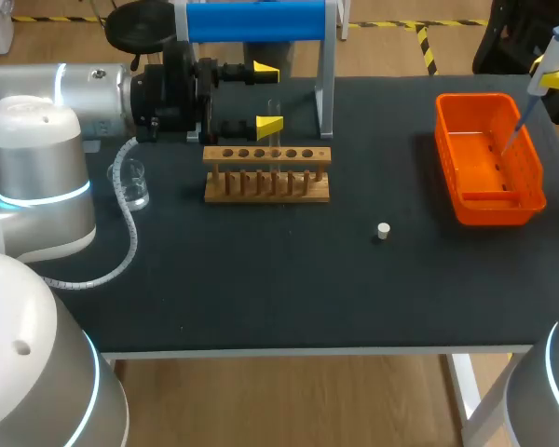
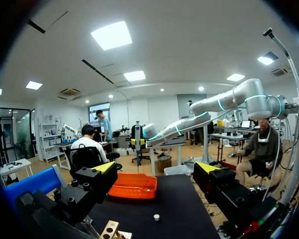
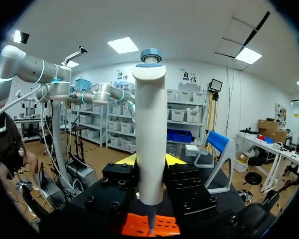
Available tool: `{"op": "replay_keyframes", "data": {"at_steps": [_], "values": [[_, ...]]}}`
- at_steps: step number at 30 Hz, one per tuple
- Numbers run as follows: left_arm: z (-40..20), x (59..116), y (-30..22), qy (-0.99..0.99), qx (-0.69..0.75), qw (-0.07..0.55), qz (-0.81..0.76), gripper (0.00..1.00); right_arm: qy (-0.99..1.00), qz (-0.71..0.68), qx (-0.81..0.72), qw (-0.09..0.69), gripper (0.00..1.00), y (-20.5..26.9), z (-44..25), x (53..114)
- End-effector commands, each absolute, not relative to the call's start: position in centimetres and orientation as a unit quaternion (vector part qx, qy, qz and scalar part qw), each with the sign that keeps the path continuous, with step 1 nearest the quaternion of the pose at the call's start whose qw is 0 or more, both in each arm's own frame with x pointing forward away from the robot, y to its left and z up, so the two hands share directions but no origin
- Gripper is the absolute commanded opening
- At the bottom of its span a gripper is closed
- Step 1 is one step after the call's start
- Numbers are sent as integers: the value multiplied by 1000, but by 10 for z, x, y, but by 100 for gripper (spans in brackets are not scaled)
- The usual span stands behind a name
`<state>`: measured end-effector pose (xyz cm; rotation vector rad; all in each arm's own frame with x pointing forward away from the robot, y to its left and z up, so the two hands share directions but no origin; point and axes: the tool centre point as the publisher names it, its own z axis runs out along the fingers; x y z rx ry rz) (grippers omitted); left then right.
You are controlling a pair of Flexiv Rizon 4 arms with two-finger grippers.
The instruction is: Invert the test tube, pick up the pipette, mount the tip to pipette, aspirate from beaker and dispense into the tube, eject the tip, return the pipette, and cap with the stopper.
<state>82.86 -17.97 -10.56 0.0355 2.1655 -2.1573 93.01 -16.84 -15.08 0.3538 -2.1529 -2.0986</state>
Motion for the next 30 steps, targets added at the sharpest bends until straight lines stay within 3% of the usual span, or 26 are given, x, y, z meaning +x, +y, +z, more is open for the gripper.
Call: {"op": "replay_keyframes", "data": {"at_steps": [1,30], "values": [[-106,829,-181,707,11,44,-705,100,-710,-692,120,60,0,-170,-151,933],[-106,829,-181,707,11,44,-705,100,-710,-699,85,30,0,-175,-148,934]]}}
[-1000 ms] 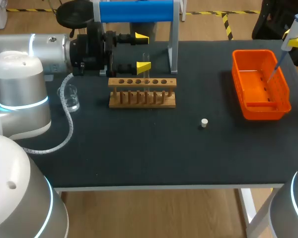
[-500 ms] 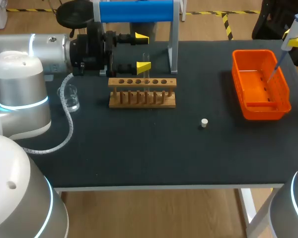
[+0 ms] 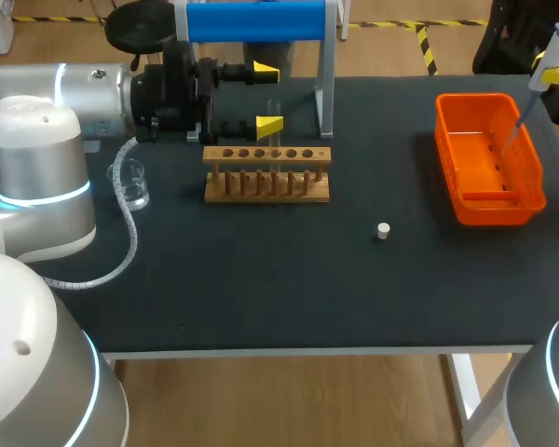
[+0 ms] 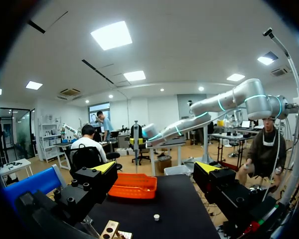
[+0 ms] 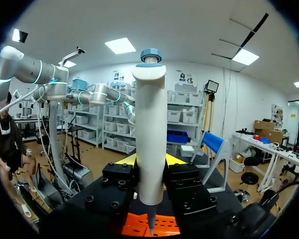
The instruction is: Invert the test tube, pick up the pipette, mount the tip to pipette, aspirate from beaker and dispense into the tube, eject the tip, return the pipette, and cap with the stopper.
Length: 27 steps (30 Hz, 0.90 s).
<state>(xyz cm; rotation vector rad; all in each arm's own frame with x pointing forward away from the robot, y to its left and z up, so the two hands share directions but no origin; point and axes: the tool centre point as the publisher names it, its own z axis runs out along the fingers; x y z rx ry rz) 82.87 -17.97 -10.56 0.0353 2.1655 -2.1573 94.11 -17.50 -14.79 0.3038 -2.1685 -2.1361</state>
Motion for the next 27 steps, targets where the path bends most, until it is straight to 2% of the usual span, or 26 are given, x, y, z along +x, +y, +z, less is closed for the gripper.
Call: {"op": "replay_keyframes", "data": {"at_steps": [1,27], "values": [[-106,829,-181,707,11,44,-705,100,-710,-699,83,31,0,-176,-148,934],[-106,829,-181,707,11,44,-705,100,-728,-682,61,25,0,-175,-152,928]]}}
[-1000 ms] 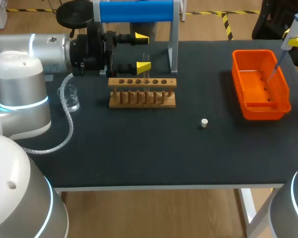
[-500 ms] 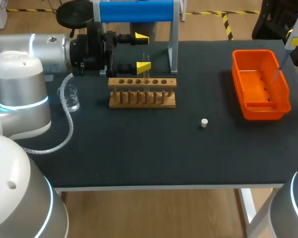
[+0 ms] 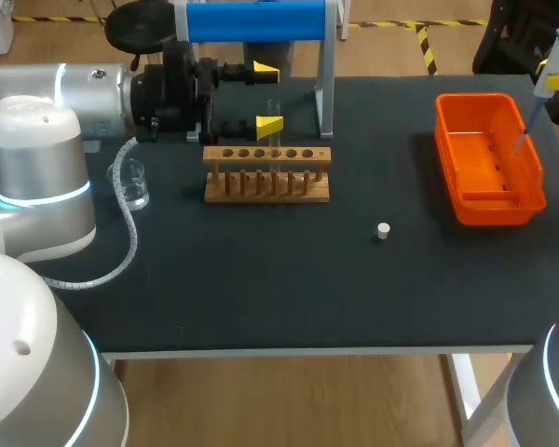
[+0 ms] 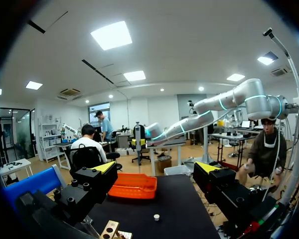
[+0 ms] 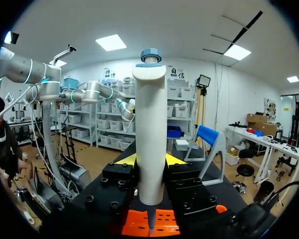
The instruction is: Invert the test tube, pick up the pipette, mount the tip to pipette, aspirate from beaker and dispense into the tube, eject the tip, return the pipette, and cap with the stopper.
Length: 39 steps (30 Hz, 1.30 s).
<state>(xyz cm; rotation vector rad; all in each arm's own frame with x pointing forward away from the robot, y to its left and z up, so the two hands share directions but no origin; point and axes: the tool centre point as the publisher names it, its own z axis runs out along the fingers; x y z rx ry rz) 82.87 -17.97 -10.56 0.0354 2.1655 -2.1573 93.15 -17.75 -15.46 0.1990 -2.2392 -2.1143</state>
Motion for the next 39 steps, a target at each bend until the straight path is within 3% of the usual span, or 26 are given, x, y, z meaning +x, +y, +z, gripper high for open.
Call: {"op": "replay_keyframes", "data": {"at_steps": [1,17,39], "values": [[-106,829,-181,707,11,44,-705,100,-727,-684,59,26,0,-175,-153,928],[-100,829,-189,725,2,44,-687,100,-726,-685,57,23,0,-175,-152,928],[-51,852,-351,754,-13,52,-655,100,-726,-685,57,23,0,-175,-152,928]]}}
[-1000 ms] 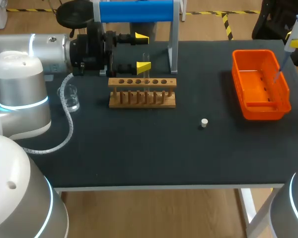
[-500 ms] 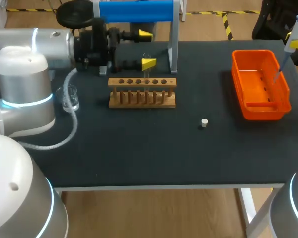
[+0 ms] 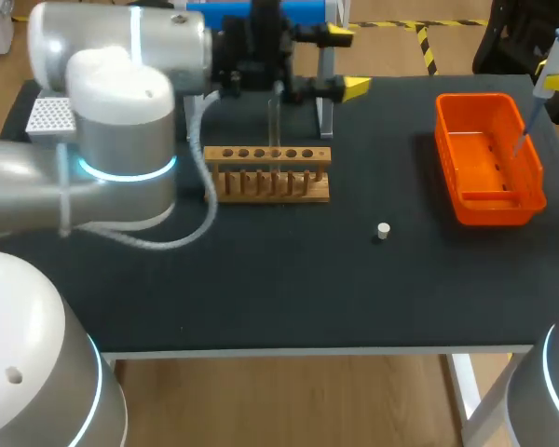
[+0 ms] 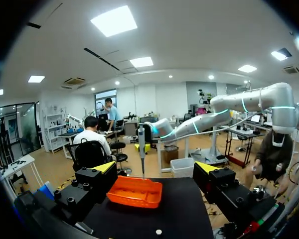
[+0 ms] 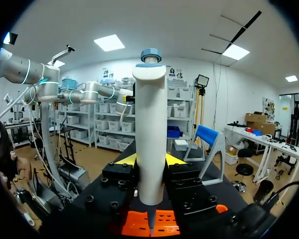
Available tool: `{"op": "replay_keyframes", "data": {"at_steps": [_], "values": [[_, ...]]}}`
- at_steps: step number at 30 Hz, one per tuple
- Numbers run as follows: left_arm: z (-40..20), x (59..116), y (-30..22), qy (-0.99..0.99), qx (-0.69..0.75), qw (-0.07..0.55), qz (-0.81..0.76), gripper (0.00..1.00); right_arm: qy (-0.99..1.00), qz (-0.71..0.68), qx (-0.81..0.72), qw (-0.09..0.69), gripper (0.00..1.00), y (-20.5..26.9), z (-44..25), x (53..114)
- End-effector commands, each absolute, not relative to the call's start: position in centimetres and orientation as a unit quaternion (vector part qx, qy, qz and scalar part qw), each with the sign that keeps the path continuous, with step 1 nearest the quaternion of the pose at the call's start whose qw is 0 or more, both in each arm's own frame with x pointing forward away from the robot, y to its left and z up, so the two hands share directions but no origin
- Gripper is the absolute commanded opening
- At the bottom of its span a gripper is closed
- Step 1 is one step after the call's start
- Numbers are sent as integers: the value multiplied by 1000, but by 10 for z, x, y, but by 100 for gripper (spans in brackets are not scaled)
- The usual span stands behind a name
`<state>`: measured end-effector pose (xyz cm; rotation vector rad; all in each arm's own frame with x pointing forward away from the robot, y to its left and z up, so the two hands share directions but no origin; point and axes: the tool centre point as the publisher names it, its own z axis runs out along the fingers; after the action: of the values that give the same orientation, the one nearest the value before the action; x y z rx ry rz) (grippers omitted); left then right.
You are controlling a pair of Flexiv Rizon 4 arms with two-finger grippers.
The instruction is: Invert the test tube, pick up the pipette, mount the tip to pipette, aspirate from beaker and dispense into the tube, eject the tip, return the pipette, and cap with the stopper.
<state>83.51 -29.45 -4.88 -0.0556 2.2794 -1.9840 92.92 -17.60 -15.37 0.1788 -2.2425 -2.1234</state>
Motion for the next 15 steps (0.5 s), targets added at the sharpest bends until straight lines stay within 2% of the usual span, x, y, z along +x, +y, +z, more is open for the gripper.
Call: {"op": "replay_keyframes", "data": {"at_steps": [1,15], "values": [[-50,854,-358,757,-10,49,-652,100,-726,-685,57,23,0,-175,-152,928],[-46,872,-427,755,22,21,-655,100,-726,-685,57,23,0,-175,-152,928]]}}
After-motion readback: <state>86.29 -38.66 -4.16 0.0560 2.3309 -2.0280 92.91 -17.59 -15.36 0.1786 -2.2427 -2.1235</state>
